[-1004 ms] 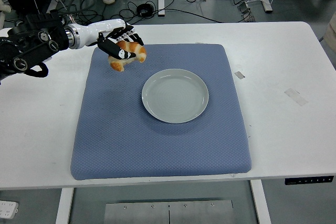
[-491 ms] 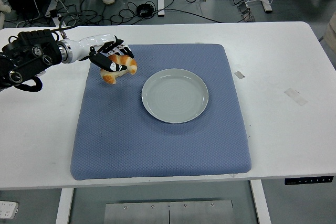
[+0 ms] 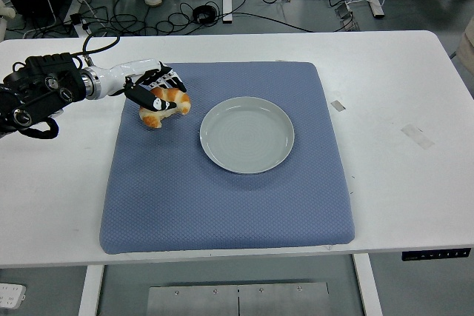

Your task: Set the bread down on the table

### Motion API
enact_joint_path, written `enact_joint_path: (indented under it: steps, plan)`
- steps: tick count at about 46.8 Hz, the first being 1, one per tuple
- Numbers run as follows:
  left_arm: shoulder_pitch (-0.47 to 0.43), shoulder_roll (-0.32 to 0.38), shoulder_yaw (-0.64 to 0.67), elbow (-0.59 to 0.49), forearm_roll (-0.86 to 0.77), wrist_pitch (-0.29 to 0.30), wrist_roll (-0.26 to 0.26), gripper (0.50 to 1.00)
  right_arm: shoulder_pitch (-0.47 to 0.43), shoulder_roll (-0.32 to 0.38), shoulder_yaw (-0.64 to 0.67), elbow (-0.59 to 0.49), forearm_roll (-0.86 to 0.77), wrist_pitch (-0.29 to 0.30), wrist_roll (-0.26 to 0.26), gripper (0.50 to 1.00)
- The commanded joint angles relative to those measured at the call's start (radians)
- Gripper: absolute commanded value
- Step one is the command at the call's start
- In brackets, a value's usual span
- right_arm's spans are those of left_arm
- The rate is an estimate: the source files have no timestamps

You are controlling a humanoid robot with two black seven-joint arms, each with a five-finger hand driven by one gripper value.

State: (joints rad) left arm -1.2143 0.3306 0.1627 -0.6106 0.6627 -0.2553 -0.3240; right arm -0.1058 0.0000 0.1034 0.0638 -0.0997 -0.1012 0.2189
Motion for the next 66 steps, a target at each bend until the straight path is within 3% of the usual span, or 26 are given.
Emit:
enact_joint_path:
  steps: [1, 14, 36, 55, 66]
  plan:
    - [0.005, 0.001, 0.000, 0.000, 0.000, 0.001, 0.000, 0.674, 0.000, 0.000, -0.001, 0.001, 0.000, 0.000, -0.001, 1.000]
    - [0.012, 0.001, 0.000, 0.002, 0.000, 0.001, 0.000, 0.692, 0.000, 0.000, 0.001, 0.001, 0.000, 0.000, -0.001, 1.000]
    - [0.012, 0.001, -0.002, 0.002, 0.000, 0.021, -0.001, 0.772, 0.000, 0.000, 0.001, -0.001, 0.000, 0.000, -0.001, 1.000]
    - [0.010, 0.007, -0.009, 0.002, -0.103, 0.022, -0.001, 0.937, 0.000, 0.000, -0.001, 0.001, 0.000, 0.000, -0.001, 1.000]
    - [0.009, 0.024, -0.103, 0.002, -0.158, 0.021, -0.001, 0.958, 0.000, 0.000, -0.001, 0.001, 0.000, 0.000, 0.000, 1.000]
